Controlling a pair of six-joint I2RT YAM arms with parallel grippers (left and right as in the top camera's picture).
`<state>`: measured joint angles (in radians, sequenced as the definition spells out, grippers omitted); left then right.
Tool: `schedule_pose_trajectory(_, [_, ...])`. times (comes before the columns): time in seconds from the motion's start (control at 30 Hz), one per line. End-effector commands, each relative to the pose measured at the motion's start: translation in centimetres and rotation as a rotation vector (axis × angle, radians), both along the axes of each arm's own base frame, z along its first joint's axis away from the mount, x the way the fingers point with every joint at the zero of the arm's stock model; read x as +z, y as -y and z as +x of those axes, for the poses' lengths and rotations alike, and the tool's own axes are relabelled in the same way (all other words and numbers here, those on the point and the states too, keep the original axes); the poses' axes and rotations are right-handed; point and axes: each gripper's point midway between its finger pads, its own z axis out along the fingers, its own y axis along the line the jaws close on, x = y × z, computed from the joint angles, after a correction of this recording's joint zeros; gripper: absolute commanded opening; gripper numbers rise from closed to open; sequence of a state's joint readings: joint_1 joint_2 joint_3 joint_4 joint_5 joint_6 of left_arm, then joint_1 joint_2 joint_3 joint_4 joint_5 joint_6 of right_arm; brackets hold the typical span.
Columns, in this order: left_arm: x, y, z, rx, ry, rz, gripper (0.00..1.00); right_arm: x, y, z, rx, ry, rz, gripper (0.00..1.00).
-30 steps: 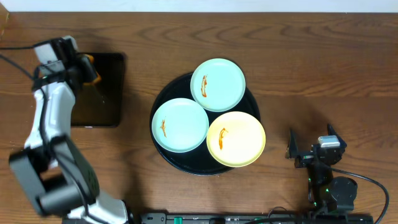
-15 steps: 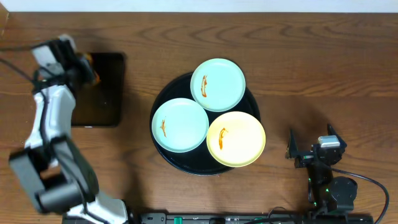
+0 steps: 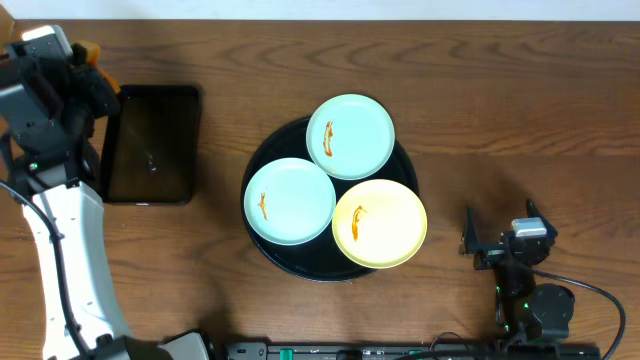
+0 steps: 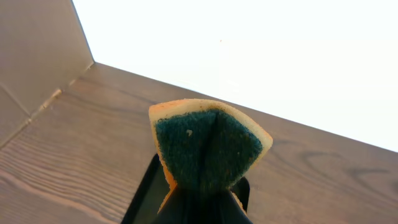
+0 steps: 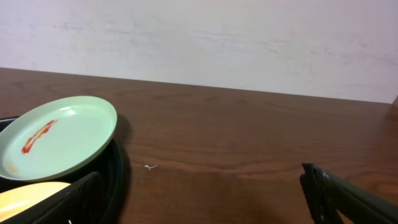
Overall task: Clean dirty plates on tray and stack at the side
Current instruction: 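Carry the sponge with the left gripper toward the plates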
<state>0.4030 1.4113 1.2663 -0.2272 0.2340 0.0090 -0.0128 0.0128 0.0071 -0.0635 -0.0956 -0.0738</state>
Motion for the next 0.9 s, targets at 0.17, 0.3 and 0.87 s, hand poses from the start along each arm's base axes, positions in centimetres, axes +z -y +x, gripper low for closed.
schedule_pose_trajectory(0.17, [-15.8,-0.8,1.1,-0.007,-0.345,-0.141,0.08,-0.1,0.3,0.0,-0.013,0.000,-0.010,0.99])
schedule_pose_trajectory(0.3, [-9.5,0.1,1.1,-0.049,-0.205,-0.109,0.08,-0.1,0.3,0.0,-0.013,0.000,-0.010,0.99])
schedule_pose_trajectory(0.87, [-13.2,-1.5,-0.4,0.037,-0.311,-0.058,0.07,-0.1,0.3,0.0,-0.013,0.000,-0.010,0.99])
